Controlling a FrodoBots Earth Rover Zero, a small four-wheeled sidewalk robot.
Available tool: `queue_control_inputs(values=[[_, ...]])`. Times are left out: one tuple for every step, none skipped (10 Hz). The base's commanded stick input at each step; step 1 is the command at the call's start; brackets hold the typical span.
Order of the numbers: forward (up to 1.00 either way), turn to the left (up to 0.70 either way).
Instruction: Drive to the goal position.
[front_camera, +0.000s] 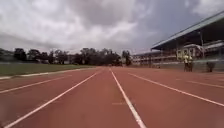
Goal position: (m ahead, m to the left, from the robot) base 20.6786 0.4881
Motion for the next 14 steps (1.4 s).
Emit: queue_control_inputs(values=[[0.6, 0.0], [0.6, 0.0], [0.6, 0.0], [0.6, 0.0], [0.6, 0.0], [0.6, 0.0], [0.6, 0.0], [0.6, 0.0], [0.6, 0.0], [0.6, 0.0], [0.6, 0.0], [0.6, 0.0], [0.6, 0.0], [0.6, 0.0]])
